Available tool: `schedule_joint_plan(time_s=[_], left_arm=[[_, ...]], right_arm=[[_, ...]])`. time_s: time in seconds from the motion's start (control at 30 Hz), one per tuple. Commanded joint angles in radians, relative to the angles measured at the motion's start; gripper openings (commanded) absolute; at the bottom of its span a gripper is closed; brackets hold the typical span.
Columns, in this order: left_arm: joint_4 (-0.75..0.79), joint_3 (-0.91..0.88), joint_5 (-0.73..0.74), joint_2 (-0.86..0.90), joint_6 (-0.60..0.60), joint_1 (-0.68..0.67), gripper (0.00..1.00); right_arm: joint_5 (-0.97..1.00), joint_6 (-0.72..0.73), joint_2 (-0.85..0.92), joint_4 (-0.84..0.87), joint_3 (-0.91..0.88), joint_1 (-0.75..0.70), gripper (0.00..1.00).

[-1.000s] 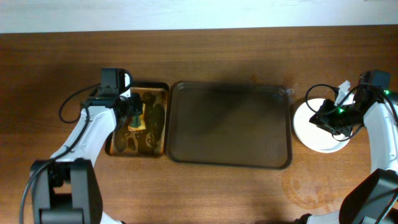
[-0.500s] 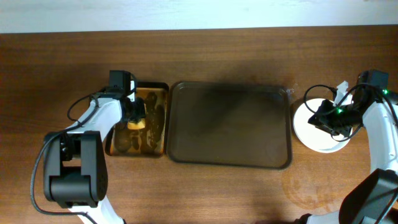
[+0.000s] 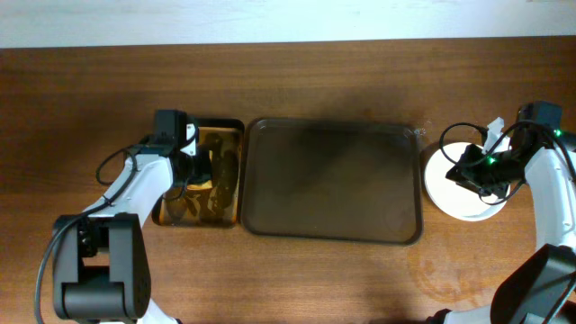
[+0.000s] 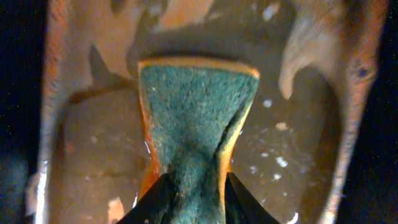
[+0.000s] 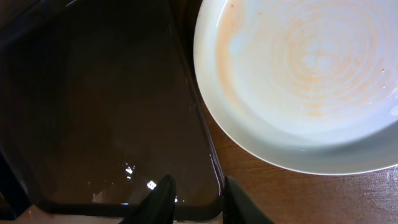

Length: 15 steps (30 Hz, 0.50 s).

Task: Clean dirty plates on tray and stack at the side
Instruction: 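Lower the sponge into the metal tray and release it with the left gripper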

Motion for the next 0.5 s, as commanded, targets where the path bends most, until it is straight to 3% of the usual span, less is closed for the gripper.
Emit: schedule_joint_plan(time_s=[0.0,0.1,0.27,0.47], left_arm=[[0.047,-0.063,-0.031,0.052,0.001,-0.002,0.24],[0.065,-0.058,-0.028,0.079,0.001,-0.002,0.27],[0.057,0.029,-0.011,-0.090,0.002,-0.002,0.54],[-0.031,0.039,-0.011,-0.281,0.003,-0.002,0.62]], right_arm=[[-0.009,-0.011,0.002,-0.006,0.010,0.008,0.27],[-0.008,-0.012,0.002,-0.012,0.010,0.008,0.27],[-0.008,-0.012,0.001,-0.012,0.010,0.008,0.31],[-0.005,-0.047,-0.024,-0.016,0.010,0.009,0.32]])
